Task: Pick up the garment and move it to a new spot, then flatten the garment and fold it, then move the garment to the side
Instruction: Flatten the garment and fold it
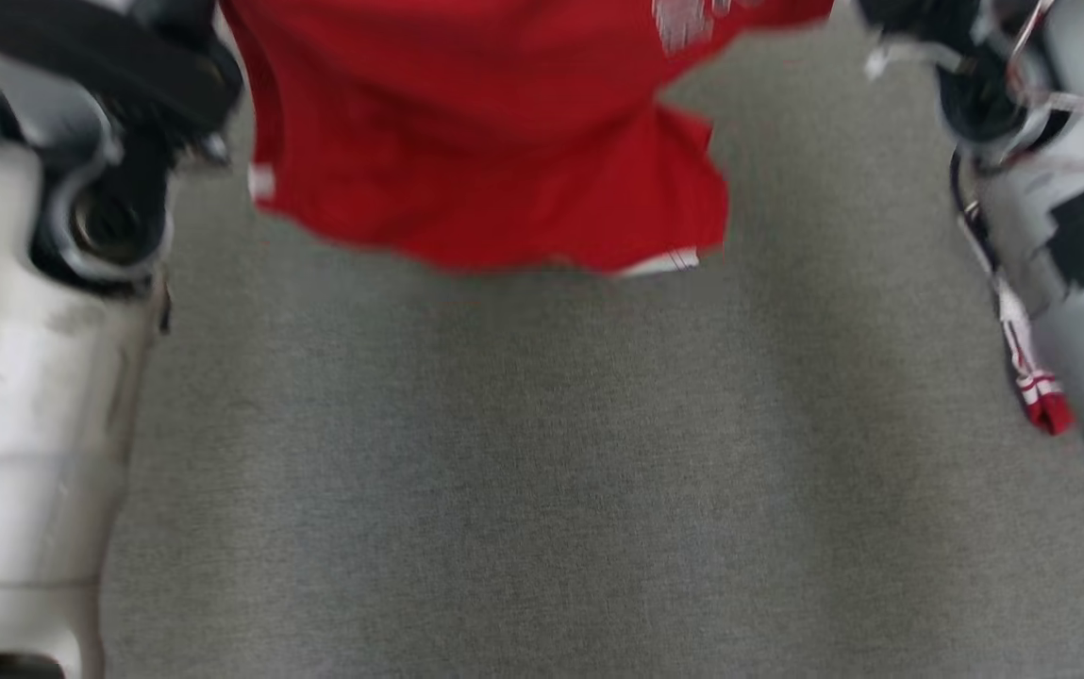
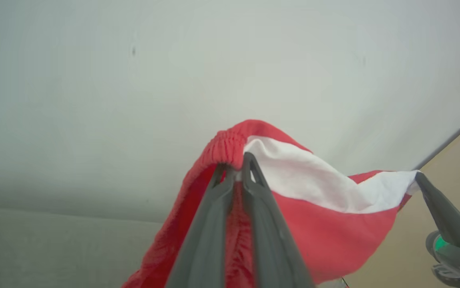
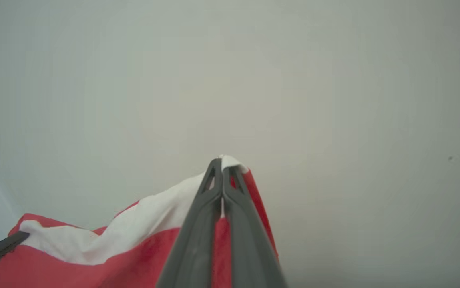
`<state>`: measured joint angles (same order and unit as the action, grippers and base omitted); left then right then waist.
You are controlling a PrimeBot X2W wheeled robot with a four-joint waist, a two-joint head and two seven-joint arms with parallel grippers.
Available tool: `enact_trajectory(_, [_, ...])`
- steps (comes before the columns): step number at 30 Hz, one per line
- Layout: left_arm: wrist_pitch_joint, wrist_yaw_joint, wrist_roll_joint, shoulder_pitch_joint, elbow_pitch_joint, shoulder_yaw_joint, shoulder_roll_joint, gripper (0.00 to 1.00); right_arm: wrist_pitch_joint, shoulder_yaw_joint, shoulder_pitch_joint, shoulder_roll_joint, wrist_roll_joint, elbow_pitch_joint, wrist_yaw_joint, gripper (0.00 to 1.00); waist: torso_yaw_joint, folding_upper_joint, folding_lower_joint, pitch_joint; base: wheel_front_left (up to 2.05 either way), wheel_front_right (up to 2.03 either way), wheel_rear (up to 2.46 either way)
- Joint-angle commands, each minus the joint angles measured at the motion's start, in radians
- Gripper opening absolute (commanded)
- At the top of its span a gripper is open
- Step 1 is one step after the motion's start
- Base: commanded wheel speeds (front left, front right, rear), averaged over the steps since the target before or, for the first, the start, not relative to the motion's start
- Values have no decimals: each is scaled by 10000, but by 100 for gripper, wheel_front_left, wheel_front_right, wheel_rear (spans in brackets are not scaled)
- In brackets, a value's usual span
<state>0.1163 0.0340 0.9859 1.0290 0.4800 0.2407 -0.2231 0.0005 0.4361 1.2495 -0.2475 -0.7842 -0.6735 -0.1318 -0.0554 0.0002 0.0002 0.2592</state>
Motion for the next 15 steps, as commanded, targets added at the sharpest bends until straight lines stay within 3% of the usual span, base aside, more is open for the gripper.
enact_trajectory(1, [8,-92,-77,743,-91,-126,-70,0,-452,-73,780,17,299,-246,27,0,-396,-2,-2,1678,0,0,0])
enact_trajectory(8, [-920,-270,-355,3130,-217,-629,-16,0,-2374,-745,3360,-52,1261,-1144,27,0,-420,-2,-2,2847,0,0,0])
enact_trajectory(15, [-2185,411,-646,3913,221,-663,-46,0,-2653,-1281,3901,342,2191,-1173,27,0,-475,-2,-2,3429,0,0,0])
